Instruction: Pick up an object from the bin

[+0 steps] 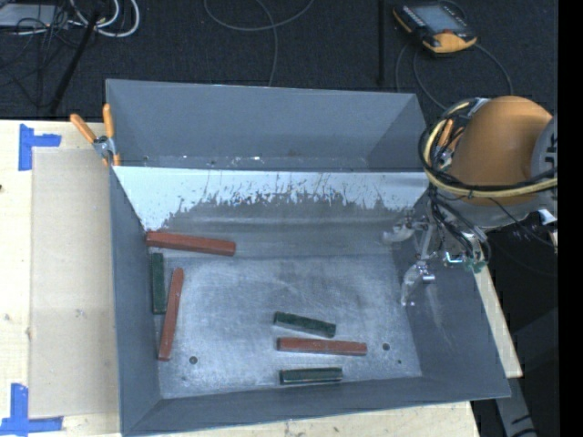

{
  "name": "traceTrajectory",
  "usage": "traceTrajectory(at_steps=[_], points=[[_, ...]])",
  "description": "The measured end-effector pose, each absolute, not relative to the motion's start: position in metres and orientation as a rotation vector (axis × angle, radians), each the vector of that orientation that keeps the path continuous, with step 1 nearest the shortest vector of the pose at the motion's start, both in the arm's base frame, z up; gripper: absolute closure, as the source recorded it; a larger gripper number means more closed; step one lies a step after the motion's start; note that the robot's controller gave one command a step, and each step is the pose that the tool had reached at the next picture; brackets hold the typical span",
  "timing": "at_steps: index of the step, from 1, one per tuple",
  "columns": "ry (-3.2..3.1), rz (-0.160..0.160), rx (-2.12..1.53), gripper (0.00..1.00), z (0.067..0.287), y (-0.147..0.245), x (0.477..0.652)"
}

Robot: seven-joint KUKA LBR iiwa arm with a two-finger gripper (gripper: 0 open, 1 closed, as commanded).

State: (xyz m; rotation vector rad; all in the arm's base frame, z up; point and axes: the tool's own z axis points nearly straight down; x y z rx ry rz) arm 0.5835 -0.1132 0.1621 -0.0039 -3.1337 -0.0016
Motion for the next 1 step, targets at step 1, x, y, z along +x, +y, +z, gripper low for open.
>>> traceTrajectory(at_steps=[1], points=[[-3.141,0.000,0.000,0.00,0.1665,-0.1129,0.5853]])
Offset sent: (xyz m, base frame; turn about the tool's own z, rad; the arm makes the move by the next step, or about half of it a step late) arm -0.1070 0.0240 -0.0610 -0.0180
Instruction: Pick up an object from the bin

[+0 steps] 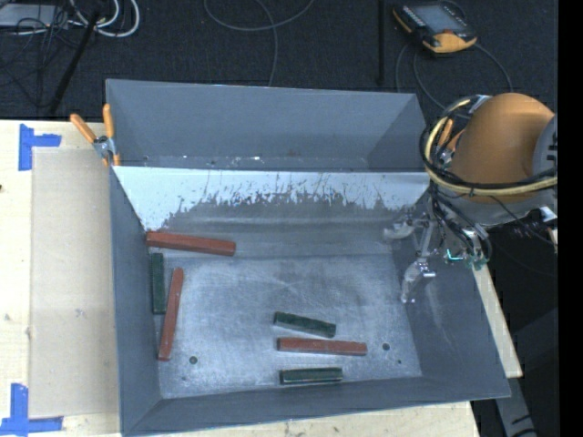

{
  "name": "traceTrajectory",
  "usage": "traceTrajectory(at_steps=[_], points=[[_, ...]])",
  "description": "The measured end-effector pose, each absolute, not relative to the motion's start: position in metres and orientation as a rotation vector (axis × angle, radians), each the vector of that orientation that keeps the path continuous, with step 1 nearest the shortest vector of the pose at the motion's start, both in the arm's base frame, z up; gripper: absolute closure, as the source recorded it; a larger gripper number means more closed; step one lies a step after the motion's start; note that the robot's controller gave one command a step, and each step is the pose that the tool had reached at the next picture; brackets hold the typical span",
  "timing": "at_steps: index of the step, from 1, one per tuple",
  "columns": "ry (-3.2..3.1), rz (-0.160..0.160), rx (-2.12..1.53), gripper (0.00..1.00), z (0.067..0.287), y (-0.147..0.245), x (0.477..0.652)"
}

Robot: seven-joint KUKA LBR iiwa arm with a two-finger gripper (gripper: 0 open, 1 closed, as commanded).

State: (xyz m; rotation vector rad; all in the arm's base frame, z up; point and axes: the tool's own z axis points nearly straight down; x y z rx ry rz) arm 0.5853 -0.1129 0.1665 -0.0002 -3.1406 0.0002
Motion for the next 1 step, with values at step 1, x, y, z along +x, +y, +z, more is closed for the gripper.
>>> traceTrajectory(at_steps=[1], points=[[-3.144,0.001,0.008,0.00,0.1353,-0.1013,0.5327]])
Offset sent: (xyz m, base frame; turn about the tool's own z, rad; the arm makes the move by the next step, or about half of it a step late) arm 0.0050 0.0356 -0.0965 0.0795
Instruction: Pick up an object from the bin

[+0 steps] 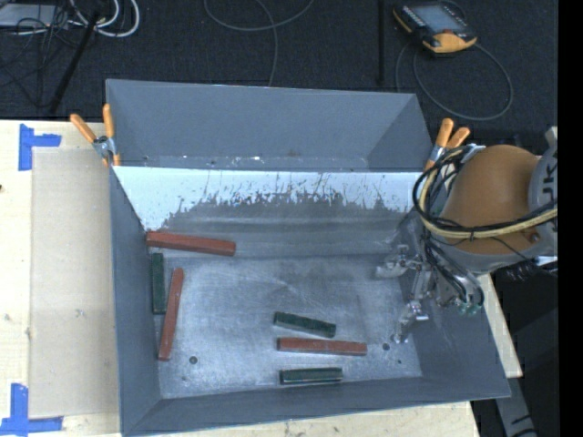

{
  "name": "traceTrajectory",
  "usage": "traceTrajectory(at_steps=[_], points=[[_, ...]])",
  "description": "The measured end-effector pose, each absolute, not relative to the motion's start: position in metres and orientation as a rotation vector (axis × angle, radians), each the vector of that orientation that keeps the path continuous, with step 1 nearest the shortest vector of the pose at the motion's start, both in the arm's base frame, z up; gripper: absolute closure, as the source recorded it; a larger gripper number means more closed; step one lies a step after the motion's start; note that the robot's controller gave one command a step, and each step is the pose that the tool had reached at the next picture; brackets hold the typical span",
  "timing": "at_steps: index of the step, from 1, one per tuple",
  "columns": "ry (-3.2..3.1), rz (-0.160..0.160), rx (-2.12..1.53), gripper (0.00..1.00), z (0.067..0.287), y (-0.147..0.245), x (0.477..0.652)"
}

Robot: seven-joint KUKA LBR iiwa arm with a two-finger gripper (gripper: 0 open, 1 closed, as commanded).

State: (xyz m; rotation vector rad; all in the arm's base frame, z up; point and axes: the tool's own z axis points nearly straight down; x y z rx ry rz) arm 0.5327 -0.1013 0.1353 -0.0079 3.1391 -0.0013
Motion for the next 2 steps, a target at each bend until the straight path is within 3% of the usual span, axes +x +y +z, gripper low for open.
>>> traceTrajectory(at_steps=[1,2], points=[[3.140,0.001,0.070,0.00,0.095,-0.087,0.548],[3.119,-0.004,0.241,1.00,0.074,-0.050,0.492]])
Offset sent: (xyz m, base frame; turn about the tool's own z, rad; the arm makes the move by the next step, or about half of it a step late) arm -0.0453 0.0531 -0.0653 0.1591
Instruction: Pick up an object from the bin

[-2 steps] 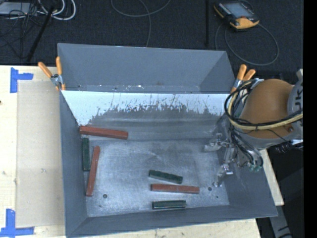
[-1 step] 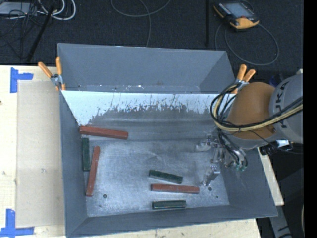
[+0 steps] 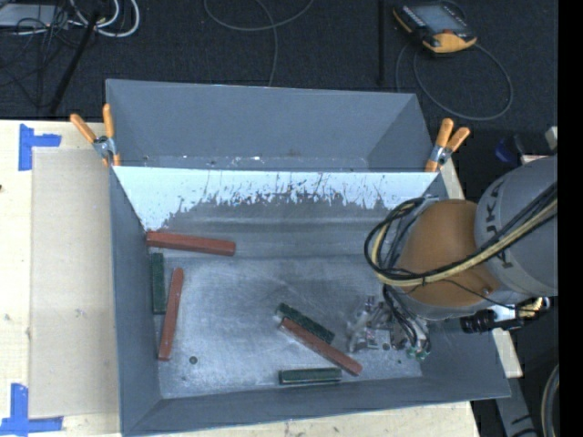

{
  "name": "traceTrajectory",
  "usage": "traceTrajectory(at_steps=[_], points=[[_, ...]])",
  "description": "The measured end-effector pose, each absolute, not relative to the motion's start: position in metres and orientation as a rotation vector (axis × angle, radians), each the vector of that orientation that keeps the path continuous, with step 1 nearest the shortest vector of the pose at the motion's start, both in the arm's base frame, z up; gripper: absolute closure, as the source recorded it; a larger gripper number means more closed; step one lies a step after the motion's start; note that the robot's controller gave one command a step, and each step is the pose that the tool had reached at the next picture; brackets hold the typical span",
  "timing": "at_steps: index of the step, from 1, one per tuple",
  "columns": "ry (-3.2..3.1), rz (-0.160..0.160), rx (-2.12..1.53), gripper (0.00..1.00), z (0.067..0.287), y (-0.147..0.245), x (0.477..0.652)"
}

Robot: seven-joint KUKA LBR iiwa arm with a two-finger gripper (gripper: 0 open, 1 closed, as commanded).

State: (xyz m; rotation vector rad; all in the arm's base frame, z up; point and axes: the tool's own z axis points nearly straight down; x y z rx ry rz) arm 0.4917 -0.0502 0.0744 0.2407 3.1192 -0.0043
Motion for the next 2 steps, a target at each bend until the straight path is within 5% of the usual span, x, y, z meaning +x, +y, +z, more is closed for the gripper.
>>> traceTrajectory(at_steps=[1,2], points=[[3.117,-0.002,0.238,0.00,0.0737,-0.0490,0.4923],[3.119,-0.003,0.237,0.00,0.0731,-0.0488,0.4915]])
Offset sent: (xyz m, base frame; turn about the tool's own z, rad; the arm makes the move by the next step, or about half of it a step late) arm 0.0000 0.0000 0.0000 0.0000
